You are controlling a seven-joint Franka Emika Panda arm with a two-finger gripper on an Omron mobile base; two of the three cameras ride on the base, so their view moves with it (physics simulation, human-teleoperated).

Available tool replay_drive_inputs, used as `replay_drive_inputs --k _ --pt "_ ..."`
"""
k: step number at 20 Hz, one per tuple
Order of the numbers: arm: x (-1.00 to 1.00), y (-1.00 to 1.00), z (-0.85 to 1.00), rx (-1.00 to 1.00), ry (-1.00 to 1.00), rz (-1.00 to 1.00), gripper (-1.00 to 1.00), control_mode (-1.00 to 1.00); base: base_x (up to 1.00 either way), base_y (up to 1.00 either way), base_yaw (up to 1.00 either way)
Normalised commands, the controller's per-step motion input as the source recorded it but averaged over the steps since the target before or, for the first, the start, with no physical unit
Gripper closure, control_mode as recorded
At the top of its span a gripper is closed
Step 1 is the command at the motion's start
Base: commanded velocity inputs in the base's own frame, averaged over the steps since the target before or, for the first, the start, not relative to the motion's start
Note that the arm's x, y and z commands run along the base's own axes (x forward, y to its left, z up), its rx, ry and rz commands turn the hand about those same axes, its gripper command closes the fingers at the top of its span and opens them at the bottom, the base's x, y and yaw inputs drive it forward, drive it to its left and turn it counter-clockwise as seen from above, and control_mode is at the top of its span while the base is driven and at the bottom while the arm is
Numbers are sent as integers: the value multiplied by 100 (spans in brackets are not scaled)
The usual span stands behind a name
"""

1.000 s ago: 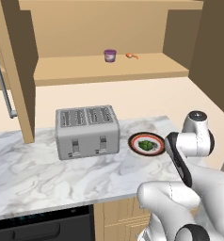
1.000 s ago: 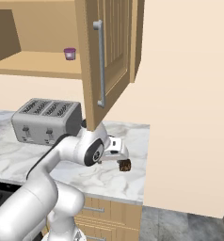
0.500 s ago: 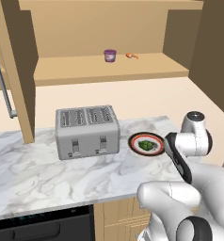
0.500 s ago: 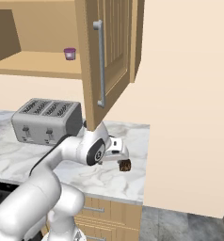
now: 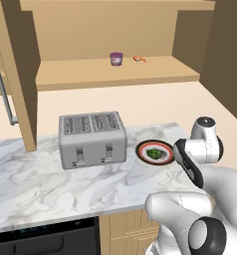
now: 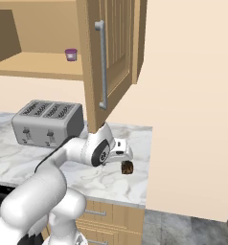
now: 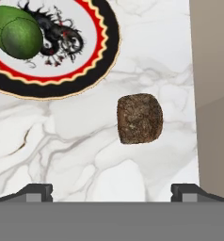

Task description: Pick the avocado and bread from the counter and place them on the plate. Then pick the jam from the cabinet and place it next to the plate. Lastly close the cabinet door.

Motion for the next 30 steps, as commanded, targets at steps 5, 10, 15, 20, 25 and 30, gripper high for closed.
replay_drive_inputs --k 5,10,15,20,25,30 --pt "7 -11 -3 0 0 0 -100 -100 0 0 0" --pt "4 -8 -5 0 0 0 -100 -100 0 0 0" --pt "1 -5 -9 0 0 0 -100 -100 0 0 0" --pt "1 -7 -6 0 0 0 -100 -100 0 0 0" --pt "3 -8 -2 0 0 0 -100 -100 0 0 0" --pt "4 -4 -3 0 0 0 -100 -100 0 0 0"
